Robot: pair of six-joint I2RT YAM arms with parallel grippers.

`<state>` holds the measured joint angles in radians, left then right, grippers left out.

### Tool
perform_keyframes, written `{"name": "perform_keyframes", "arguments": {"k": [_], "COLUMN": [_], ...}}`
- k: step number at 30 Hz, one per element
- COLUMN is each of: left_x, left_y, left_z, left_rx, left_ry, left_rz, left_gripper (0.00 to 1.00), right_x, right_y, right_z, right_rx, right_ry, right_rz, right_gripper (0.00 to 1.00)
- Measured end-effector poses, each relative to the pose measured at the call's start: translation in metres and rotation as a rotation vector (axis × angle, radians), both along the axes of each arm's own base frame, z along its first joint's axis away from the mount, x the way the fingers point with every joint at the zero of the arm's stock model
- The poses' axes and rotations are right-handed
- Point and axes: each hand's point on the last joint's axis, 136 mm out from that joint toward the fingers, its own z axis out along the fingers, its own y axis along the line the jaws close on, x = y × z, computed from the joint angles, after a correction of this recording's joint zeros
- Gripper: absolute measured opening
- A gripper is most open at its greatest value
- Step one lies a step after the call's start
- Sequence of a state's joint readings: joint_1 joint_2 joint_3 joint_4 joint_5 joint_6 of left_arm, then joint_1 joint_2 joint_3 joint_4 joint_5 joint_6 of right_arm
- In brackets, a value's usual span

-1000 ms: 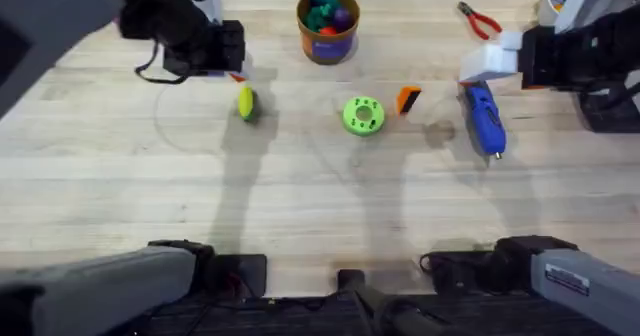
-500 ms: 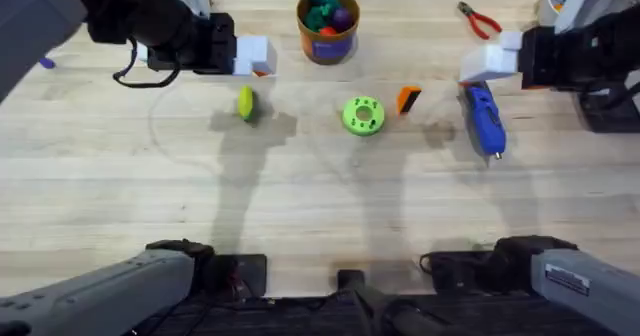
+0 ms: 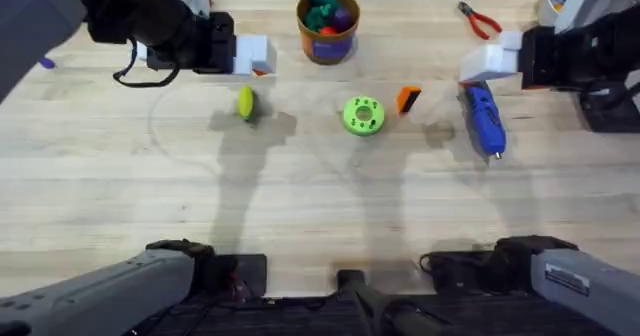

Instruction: Pick up the gripper from the table and insert it into the empty holder that is missing its gripper. Then pick up a screw, insert it into the mounting hole, and use the screwdriver to tighten it. Finally, clean up the table by picking up the vegetable and placing it into the bucket.

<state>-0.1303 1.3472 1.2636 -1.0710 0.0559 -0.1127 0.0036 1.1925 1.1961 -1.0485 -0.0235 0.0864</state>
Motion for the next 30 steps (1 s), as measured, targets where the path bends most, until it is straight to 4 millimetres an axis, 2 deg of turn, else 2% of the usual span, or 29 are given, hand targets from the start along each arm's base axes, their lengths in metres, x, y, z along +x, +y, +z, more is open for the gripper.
{"name": "perform_keyframes", "arguments": {"k": [12,22,25,30], "left_x": [-0.008,0.025,0.024,0.01], "left_y": [0.002,0.004,0.006,0.009], "left_z": [-0.003,0.014,0.027,0.065], "left_rx": [0.009,0.023,0.024,0.032], "left_ry": [0.035,-0.121,-0.171,-0.298], "left_rz": [0.002,0.02,0.023,-0.007], "left_gripper": [0.986,0.986,0.986,0.985], "right_x": [0.0,0.0,0.0,0.0], "right_y": [0.0,0.0,0.0,0.0], "right_z": [0.0,0.0,0.0,0.0], "right_rx": [0.0,0.0,0.0,0.0], "right_ry": [0.0,0.0,0.0,0.0], "right_rz": [0.0,0.0,0.0,0.0], "right_gripper": [0.994,0.994,0.994,0.994]}}
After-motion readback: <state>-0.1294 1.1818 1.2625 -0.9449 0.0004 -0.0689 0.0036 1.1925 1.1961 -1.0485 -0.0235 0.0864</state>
